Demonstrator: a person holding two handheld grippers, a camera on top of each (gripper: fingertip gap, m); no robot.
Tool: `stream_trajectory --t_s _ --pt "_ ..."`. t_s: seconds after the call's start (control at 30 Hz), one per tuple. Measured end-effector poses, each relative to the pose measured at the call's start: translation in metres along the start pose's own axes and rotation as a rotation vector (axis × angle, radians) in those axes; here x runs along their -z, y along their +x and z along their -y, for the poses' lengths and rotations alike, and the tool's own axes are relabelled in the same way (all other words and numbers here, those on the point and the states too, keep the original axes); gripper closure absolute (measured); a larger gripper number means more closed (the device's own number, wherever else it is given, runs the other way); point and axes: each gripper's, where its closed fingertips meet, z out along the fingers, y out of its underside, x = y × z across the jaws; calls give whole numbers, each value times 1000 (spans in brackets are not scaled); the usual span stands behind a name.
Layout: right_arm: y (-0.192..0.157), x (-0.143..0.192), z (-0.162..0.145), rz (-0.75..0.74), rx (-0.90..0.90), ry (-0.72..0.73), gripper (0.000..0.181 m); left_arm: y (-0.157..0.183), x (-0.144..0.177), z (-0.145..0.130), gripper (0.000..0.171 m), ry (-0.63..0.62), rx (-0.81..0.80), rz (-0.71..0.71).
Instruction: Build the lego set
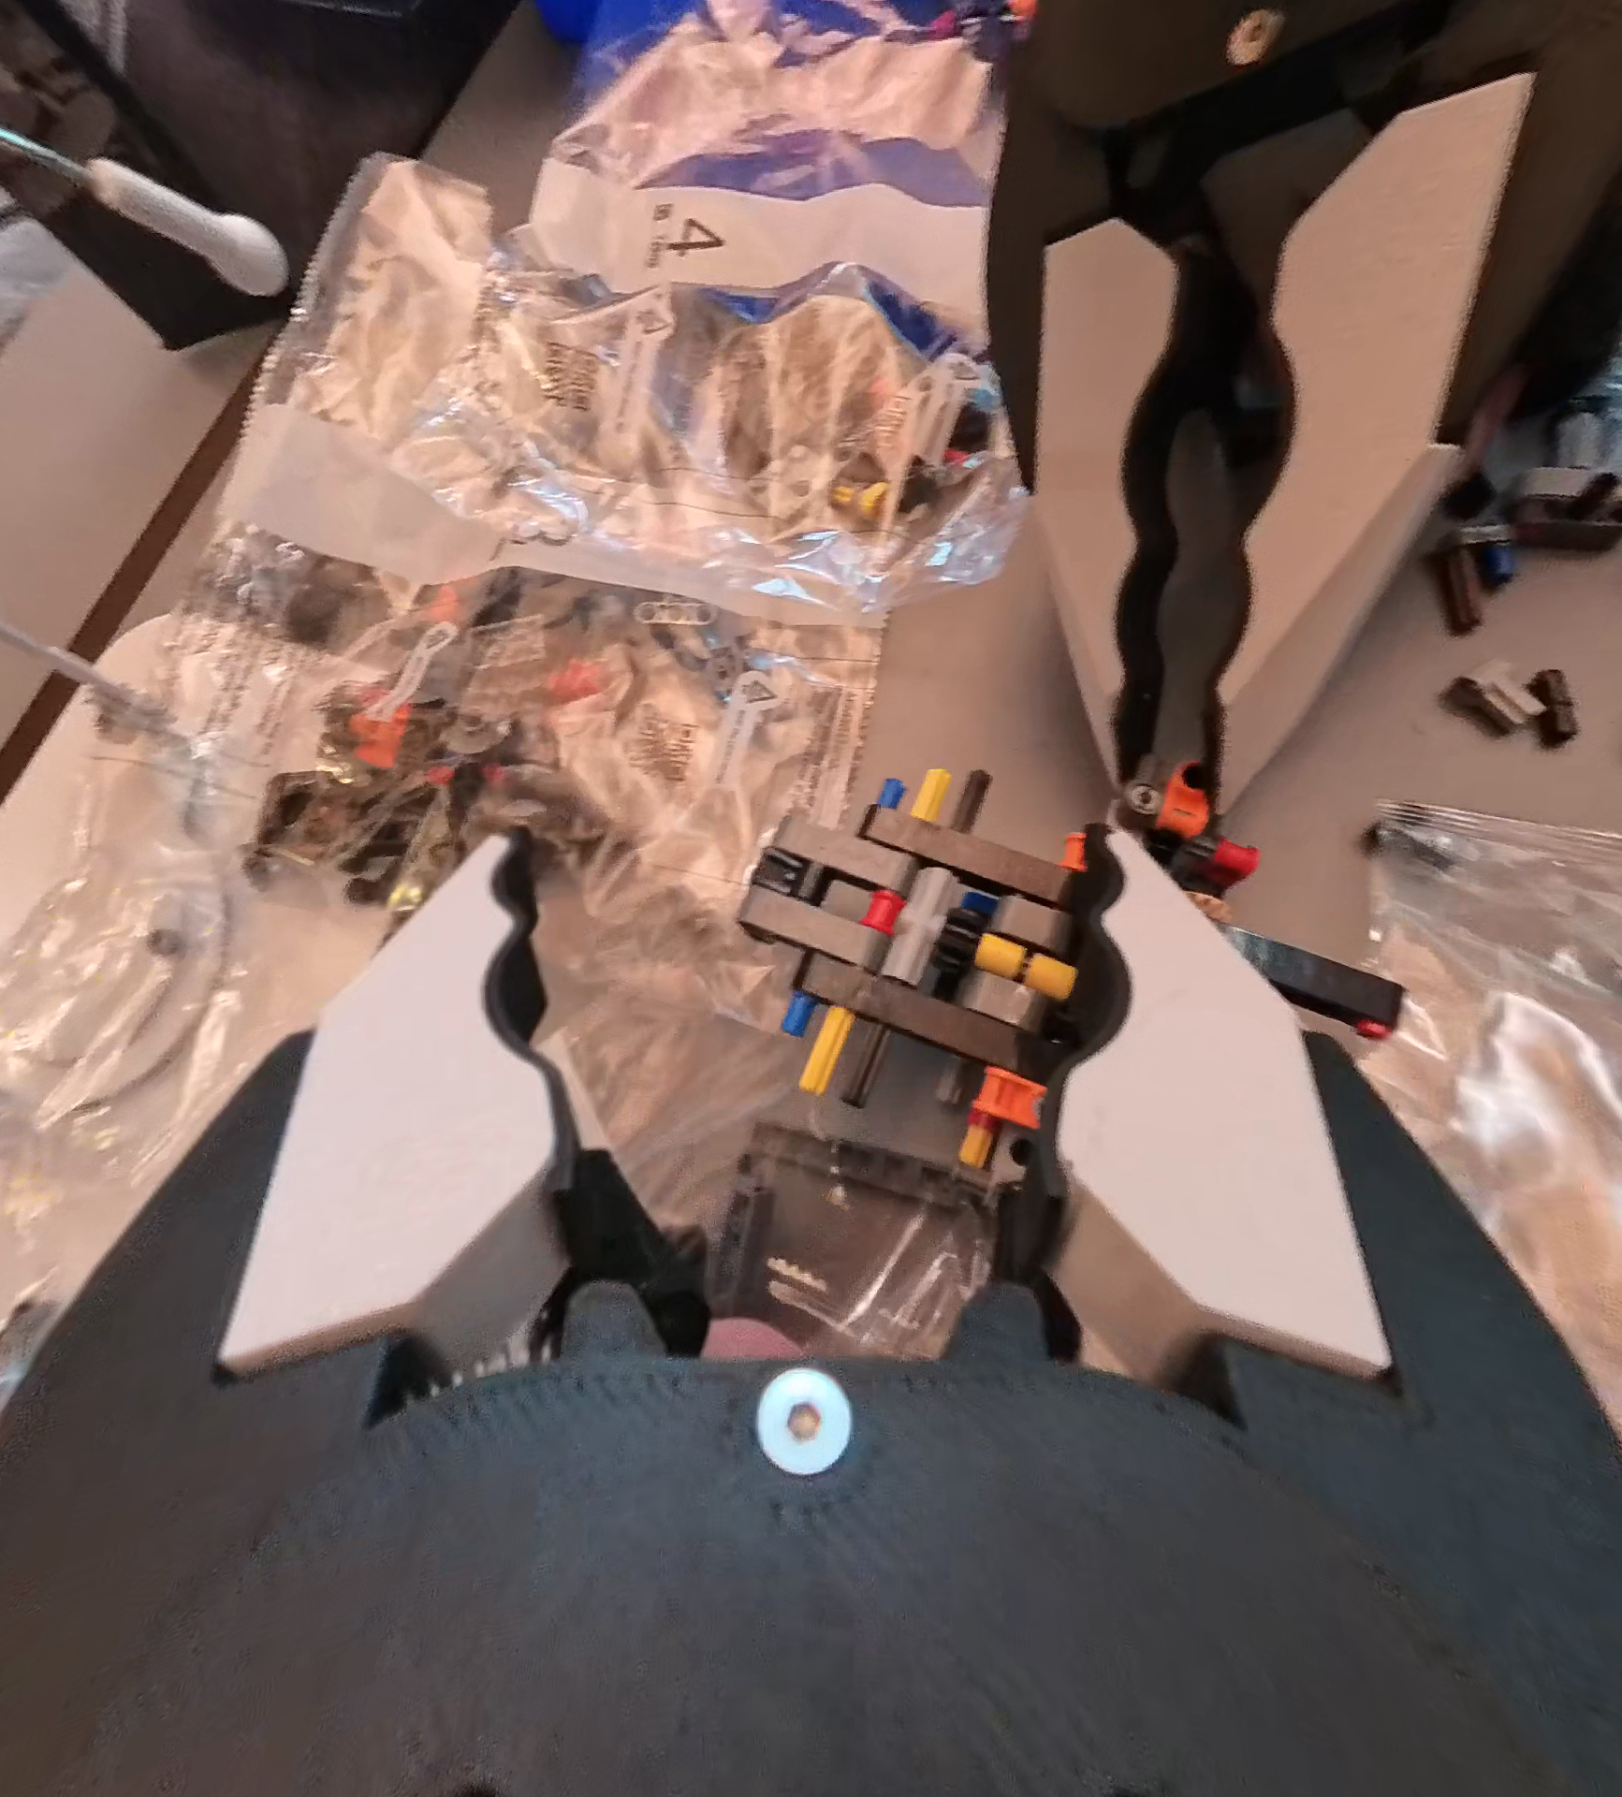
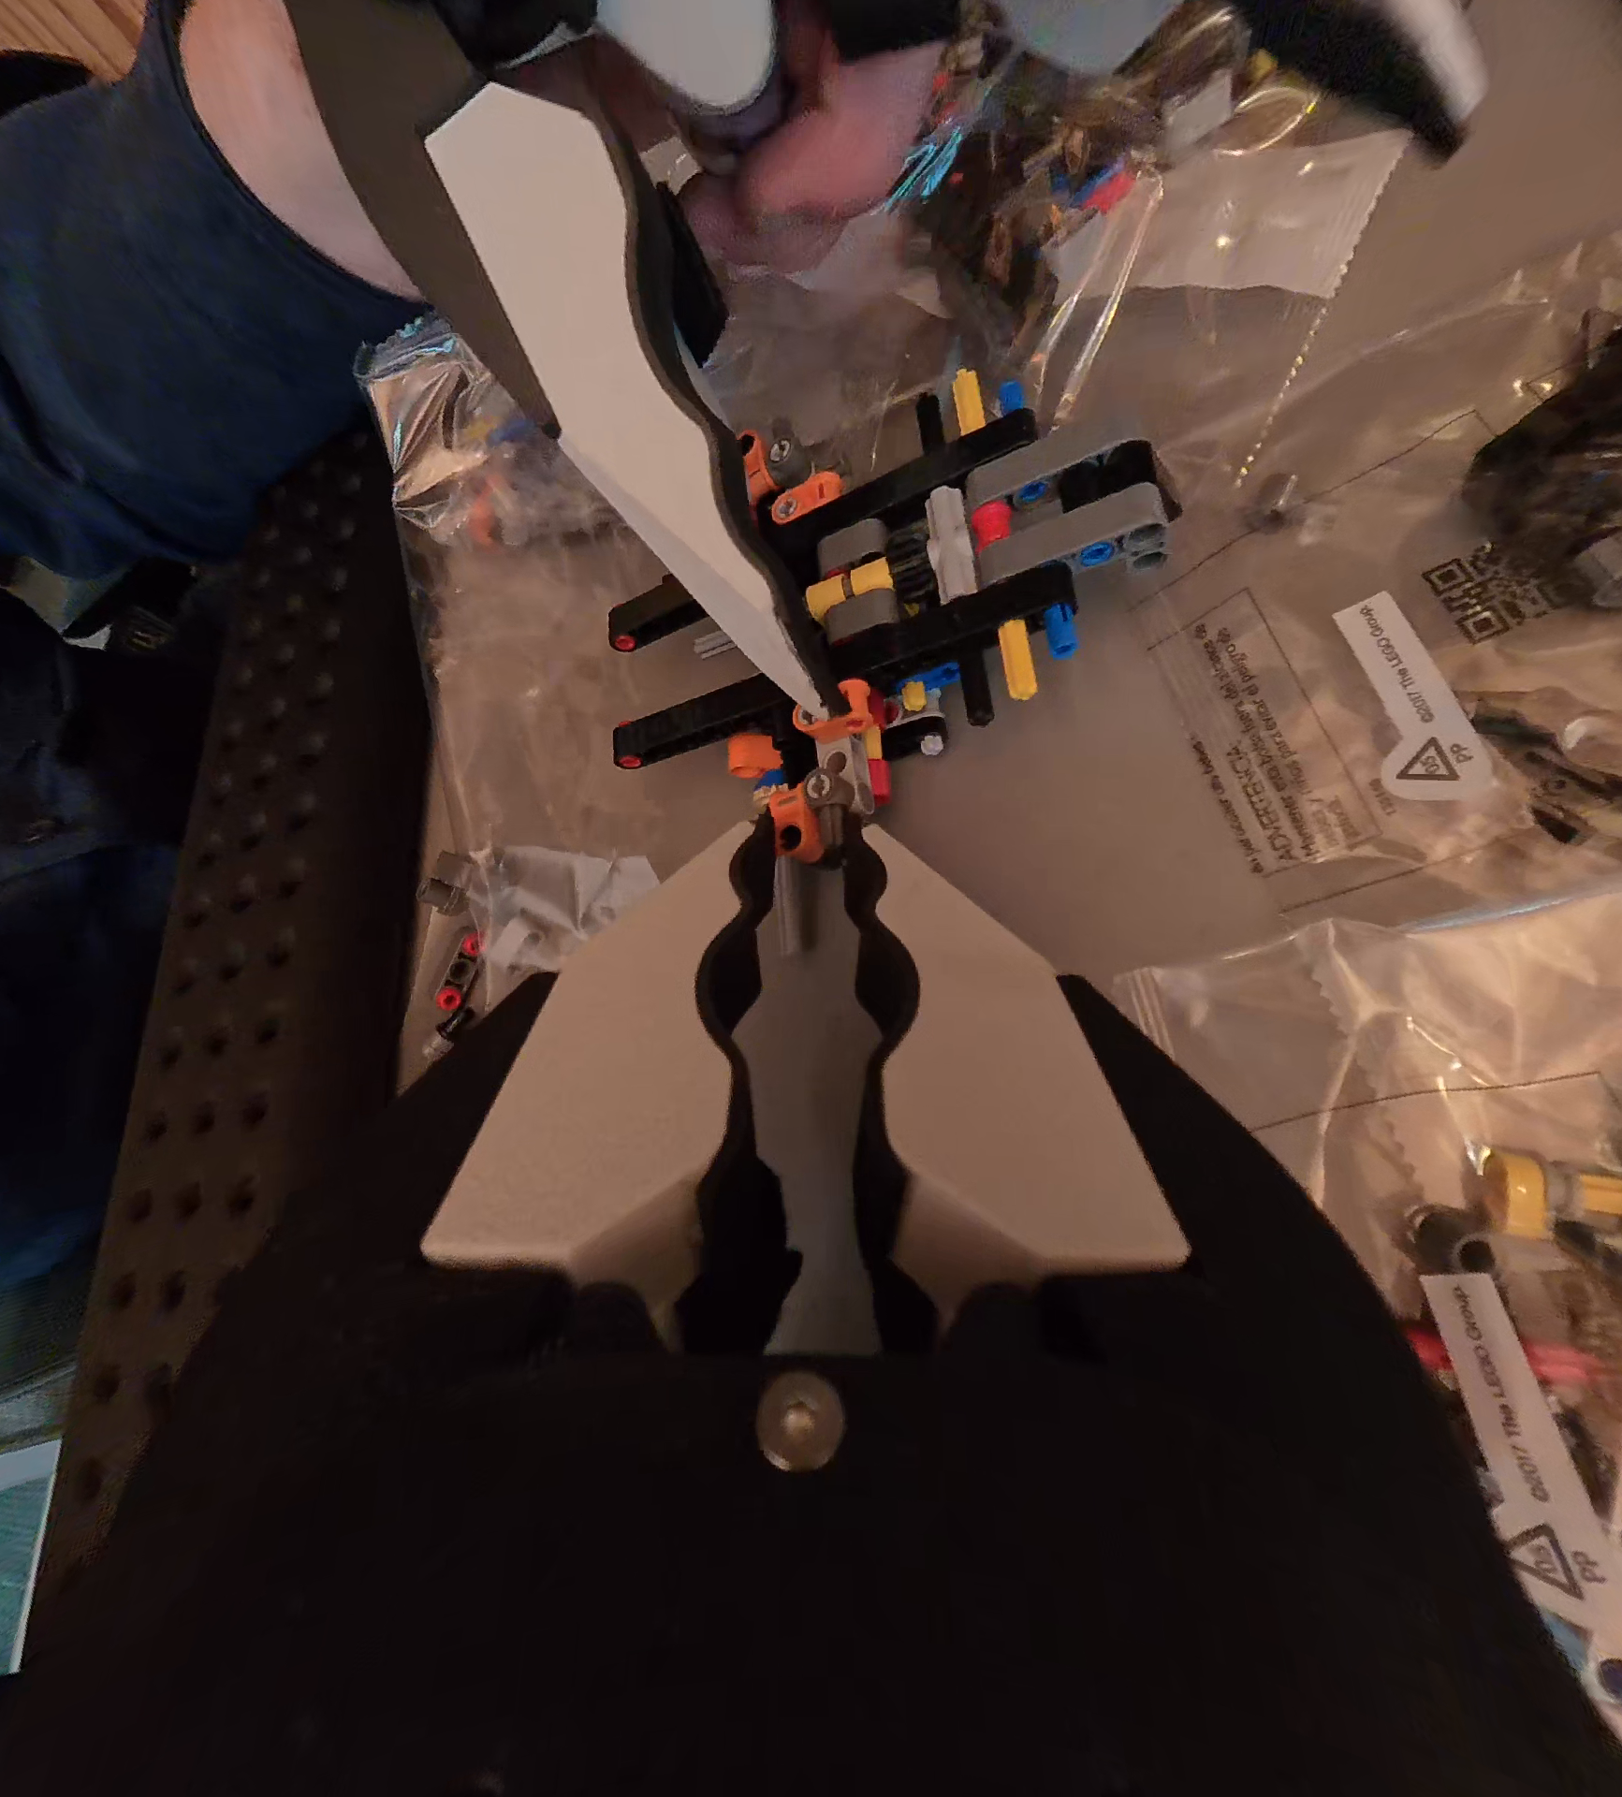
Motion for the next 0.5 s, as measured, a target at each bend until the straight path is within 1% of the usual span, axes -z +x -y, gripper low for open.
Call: stream_trajectory --t_s 0.03,0.07,0.27,0.33,0.5 --pt "0 0 0 -2 7 0 170 -3 0 0 55 2 -1 17" --pt "0 0 0 -2 11 0 170 -3 0 0 55 5 1 15" --pt "-3 -1 0 13 4 6 170 7 -1 -2 69 3 21 -66" --pt "-3 -1 0 23 -12 14 170 7 -1 -3 69 2 37 -78" --pt "-3 0 0 22 -12 21 170 3 -4 -7 59 -9 93 -80"
